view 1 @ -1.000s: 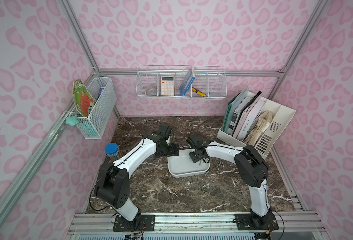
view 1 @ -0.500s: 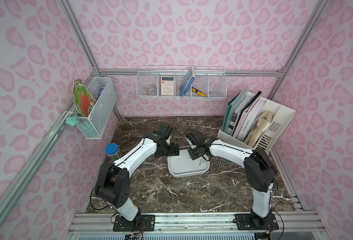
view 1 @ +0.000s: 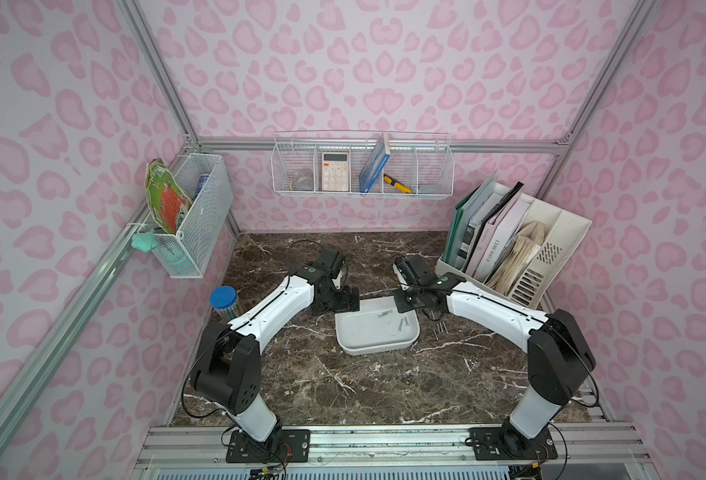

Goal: Take out the screws from the storage box
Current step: Pick up the screw from the storage box, then place the screw at the center of the board.

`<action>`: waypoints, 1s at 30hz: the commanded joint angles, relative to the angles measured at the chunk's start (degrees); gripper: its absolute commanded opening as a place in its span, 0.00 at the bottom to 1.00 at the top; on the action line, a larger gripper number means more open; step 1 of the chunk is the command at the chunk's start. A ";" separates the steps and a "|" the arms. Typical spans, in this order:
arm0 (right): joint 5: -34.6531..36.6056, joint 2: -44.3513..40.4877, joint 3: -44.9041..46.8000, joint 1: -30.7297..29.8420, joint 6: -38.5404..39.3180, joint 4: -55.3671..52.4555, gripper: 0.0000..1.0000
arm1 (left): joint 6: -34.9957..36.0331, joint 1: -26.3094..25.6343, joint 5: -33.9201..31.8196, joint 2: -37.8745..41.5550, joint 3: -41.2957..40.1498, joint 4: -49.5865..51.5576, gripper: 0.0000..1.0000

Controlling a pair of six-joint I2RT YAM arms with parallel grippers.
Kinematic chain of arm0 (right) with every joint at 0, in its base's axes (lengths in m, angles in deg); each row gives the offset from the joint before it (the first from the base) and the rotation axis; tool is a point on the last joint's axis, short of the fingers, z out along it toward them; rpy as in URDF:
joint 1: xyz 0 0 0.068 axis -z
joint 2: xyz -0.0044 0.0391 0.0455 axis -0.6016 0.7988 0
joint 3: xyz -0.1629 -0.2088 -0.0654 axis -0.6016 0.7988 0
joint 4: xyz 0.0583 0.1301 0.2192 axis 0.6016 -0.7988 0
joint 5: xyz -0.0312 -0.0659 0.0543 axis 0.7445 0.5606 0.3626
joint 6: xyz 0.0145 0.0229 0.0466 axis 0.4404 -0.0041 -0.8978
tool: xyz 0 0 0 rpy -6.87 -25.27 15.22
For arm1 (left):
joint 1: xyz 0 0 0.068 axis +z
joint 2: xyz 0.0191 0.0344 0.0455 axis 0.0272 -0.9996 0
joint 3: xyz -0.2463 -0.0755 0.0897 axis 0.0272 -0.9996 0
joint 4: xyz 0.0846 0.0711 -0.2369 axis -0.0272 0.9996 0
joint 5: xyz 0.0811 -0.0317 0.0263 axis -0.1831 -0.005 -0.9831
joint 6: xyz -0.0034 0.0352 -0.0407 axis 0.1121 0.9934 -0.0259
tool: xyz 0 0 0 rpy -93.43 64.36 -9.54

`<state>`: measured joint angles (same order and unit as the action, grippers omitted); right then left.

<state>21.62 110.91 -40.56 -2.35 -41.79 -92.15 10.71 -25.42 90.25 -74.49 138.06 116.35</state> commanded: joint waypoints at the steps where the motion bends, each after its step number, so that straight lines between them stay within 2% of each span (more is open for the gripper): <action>1: 5.31 -3.68 2.33 2.42 -3.30 -0.15 0.07 | -0.23 0.04 1.10 -0.22 0.44 0.71 0.97; 6: 6.84 -7.05 5.78 7.86 -2.44 -0.49 0.07 | -0.32 0.04 1.46 -0.12 0.41 0.54 0.97; 12: 4.44 -5.58 8.14 11.96 -0.92 2.26 0.07 | -0.16 0.04 1.79 -0.34 0.40 0.46 0.97; 20: 1.09 0.64 11.20 12.44 -0.61 6.81 0.08 | 0.11 0.04 1.91 -0.69 0.49 0.49 0.97; 30: 1.09 4.49 12.57 13.79 -0.19 8.74 0.08 | 0.56 0.04 1.51 -1.18 0.82 0.82 0.97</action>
<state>22.78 114.94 -28.08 11.07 -42.51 -84.63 10.71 -25.42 91.86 -75.43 138.30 116.37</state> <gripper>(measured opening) 0.081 0.969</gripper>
